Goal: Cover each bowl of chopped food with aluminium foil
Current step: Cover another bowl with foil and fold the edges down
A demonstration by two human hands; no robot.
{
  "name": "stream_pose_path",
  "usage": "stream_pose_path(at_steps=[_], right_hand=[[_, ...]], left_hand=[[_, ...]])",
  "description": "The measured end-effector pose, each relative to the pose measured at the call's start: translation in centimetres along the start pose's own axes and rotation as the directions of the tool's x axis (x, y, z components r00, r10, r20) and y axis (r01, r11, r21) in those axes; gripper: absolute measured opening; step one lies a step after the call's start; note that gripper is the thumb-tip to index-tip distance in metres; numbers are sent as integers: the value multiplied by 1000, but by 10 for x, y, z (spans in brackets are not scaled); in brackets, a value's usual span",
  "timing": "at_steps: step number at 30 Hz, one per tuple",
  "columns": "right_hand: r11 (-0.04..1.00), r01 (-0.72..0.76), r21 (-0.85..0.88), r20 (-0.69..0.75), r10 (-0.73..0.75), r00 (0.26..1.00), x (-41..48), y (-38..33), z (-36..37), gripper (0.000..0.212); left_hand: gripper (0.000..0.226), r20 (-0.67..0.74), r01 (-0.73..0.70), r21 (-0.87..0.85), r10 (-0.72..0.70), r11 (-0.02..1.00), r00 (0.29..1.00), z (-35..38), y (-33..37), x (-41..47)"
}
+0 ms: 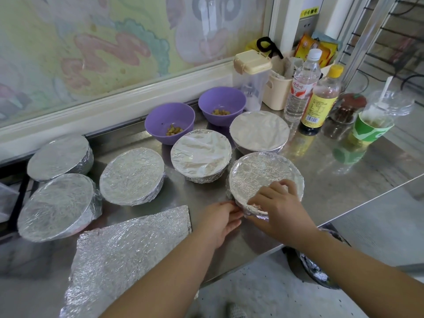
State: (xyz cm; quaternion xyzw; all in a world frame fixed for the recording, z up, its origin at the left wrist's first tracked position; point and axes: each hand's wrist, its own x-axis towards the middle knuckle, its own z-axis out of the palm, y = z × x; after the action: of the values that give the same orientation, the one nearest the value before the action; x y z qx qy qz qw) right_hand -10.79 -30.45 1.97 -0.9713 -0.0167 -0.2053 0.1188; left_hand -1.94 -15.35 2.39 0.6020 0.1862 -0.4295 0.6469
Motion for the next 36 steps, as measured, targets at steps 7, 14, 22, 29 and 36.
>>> stream_pose_path(at_steps=[7,14,22,29,36], right_hand=[[997,-40,-68,-50,37,998,4,-6,17,14],[992,-45,-114,-98,34,995,3,-11,20,23],[997,73,-29,-3,-73,997,-30,41,-11,12],[995,-40,-89,-108,30,994,-9,2,9,13],[1000,6,11,-114,-5,994,-16,8,14,9]], left_hand=[[18,57,67,-124,-61,990,997,10,7,-3],[23,3,-49,47,49,998,999,17,12,-3],[12,72,-80,358,58,930,996,5,-3,-10],[22,13,-142,279,144,950,990,15,10,-4],[12,-3,-227,334,242,915,970,20,2,-1]])
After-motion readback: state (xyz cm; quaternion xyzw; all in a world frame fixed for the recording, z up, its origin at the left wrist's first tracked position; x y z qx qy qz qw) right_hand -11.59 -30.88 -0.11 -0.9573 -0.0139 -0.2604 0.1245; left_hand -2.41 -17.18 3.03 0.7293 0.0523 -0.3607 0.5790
